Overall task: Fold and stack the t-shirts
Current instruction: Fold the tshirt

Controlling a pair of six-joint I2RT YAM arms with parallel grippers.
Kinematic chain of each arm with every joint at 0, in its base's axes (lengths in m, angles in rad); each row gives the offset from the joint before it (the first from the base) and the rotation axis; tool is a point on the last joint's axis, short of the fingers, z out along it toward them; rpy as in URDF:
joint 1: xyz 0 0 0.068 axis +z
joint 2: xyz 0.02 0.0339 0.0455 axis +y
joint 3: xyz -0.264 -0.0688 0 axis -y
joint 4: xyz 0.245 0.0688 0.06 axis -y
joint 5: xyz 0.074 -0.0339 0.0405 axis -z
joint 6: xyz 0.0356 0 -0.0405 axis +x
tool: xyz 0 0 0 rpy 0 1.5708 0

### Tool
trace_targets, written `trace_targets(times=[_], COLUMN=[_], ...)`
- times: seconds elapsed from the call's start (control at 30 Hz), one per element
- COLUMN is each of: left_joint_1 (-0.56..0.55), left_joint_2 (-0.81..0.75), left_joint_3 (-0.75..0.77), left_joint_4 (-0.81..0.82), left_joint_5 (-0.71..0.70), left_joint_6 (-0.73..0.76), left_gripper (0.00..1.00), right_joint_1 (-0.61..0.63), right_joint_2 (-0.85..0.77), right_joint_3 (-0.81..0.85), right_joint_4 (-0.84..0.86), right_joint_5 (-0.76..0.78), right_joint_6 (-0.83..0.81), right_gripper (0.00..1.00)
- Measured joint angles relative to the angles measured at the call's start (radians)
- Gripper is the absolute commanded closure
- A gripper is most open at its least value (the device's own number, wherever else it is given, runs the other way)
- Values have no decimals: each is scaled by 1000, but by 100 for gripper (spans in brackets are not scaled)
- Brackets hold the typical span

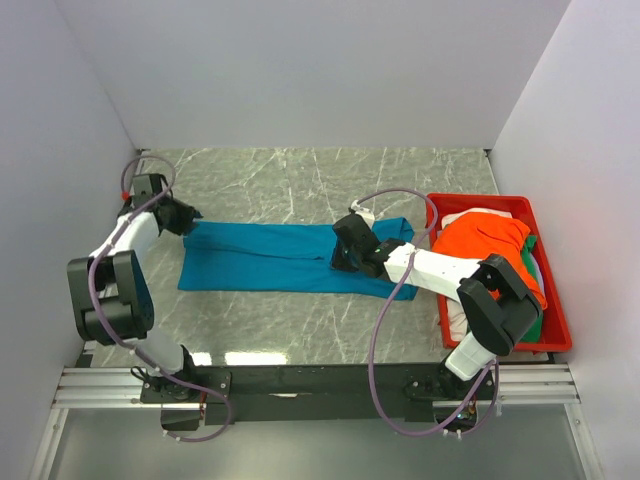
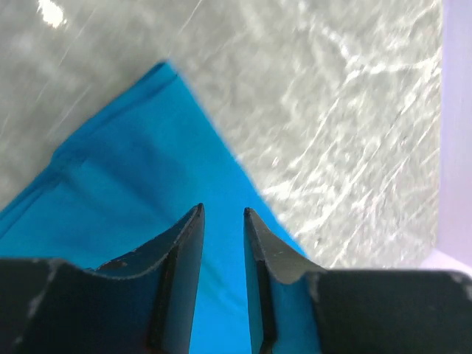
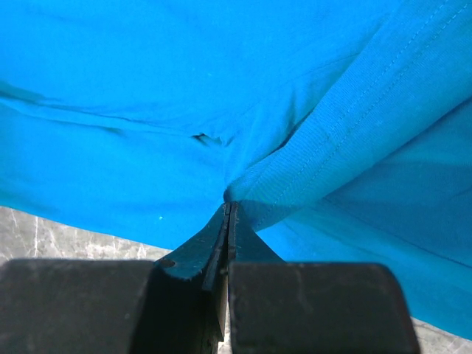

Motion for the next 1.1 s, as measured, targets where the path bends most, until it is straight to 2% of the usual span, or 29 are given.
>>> trace_targets(times=[0.13,0.3,0.83,1.03,1.1], left_joint_1=[-18,-39,-46,-45,-42], left_joint_2=[92,165,61,46,32], left_joint_3=[73,65,-143,-144,-144], left_joint_4=[7,-11,34,38,34], left_joint_5=[-41,-70,-96,-110,-121], left_joint_6=[-2,-8,-26,-26,-26], left_gripper=[68,68,64,60,55], right_joint_1=[1,1,2,2,2], right_joint_2=[2,8,12,14,14], right_joint_3=[0,0,0,6,13], right_joint_4=[0,1,3,5,5], right_joint_5=[-2,-9,-21,-21,-21], right_joint_6=[-3,-5,-15,-27,-31], right_gripper=[99,99,98,94,88])
